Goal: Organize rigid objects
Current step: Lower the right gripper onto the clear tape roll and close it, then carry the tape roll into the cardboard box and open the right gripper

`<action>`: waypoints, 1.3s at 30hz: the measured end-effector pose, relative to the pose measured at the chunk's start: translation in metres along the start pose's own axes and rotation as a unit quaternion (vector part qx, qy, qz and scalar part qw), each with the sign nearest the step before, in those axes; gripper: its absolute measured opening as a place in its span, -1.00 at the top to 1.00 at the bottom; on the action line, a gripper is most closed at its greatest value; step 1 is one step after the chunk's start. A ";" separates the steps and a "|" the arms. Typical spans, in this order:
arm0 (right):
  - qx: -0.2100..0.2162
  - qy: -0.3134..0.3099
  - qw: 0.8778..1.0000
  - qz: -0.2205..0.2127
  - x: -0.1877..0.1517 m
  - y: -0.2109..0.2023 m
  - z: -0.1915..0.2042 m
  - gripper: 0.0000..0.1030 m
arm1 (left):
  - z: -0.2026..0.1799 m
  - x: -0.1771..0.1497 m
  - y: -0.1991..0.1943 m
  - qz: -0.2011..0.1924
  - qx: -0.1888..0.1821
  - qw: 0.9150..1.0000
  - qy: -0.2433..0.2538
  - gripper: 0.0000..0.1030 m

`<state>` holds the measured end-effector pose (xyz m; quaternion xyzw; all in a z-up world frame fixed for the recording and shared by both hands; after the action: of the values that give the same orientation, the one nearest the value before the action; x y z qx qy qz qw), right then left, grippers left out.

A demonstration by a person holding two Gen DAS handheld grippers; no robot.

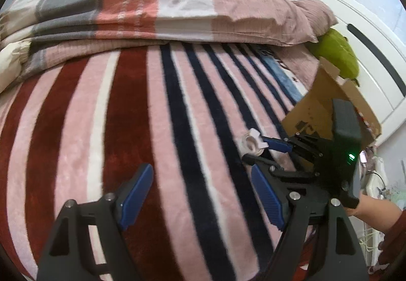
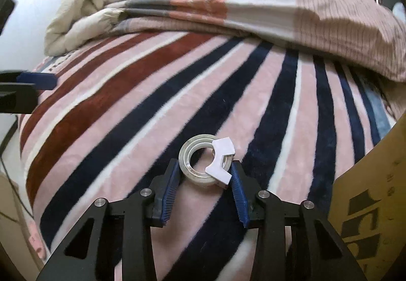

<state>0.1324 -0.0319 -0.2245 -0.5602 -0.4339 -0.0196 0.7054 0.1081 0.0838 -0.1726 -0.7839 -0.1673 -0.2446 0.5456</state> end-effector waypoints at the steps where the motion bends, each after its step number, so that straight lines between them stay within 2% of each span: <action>1: 0.009 -0.010 1.000 -0.007 0.003 -0.010 0.006 0.31 | -0.004 0.003 0.000 0.001 -0.009 1.000 0.002 -0.50; 6: 0.046 -0.036 0.997 -0.042 0.022 -0.058 0.031 0.31 | -0.047 0.018 -0.004 -0.001 -0.075 0.997 0.027 -0.49; 8: 0.060 -0.045 0.996 -0.058 0.031 -0.080 0.038 0.31 | -0.063 0.024 -0.008 -0.004 -0.090 0.995 0.037 -0.39; 10: 0.061 -0.057 0.994 -0.075 0.039 -0.101 0.043 0.31 | -0.081 0.033 -0.014 -0.008 -0.106 0.993 0.050 -0.10; 11: 0.060 -0.061 0.993 -0.081 0.041 -0.109 0.044 0.31 | -0.088 0.037 -0.016 -0.009 -0.112 0.992 0.055 -0.06; 14: 0.048 -0.065 0.992 -0.097 0.049 -0.133 0.036 0.31 | -0.117 0.052 -0.029 -0.020 -0.139 0.987 0.079 0.26; 19: 0.046 -0.045 0.991 -0.114 0.061 -0.164 0.006 0.31 | -0.157 0.074 -0.038 -0.032 -0.136 0.983 0.118 0.27; 23: 0.017 -0.039 0.992 -0.123 0.062 -0.187 -0.024 0.31 | -0.192 0.091 -0.031 -0.026 -0.142 0.979 0.141 0.27; 27: -0.008 -0.021 0.994 -0.108 0.054 -0.198 -0.058 0.31 | -0.229 0.102 -0.006 0.000 -0.150 0.975 0.161 0.27; 32: -0.023 0.014 0.998 -0.065 0.034 -0.197 -0.100 0.31 | -0.259 0.104 0.031 0.043 -0.156 0.972 0.168 0.27; 39: -0.021 0.042 0.999 -0.006 0.014 -0.183 -0.134 0.30 | -0.272 0.100 0.062 0.083 -0.135 0.973 0.169 0.27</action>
<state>0.1262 -0.2011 -0.0738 -0.5712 -0.4063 -0.0567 0.7109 0.1681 -0.1935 -0.0865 -0.8089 0.0271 -0.3477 0.4734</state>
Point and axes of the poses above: each gripper's, at about its wrist camera, not at the fingertips, and y roughly the way its jaws point, z to its left, x to its top, the point moved 8 cm from there along y, roughly the way its jaws point
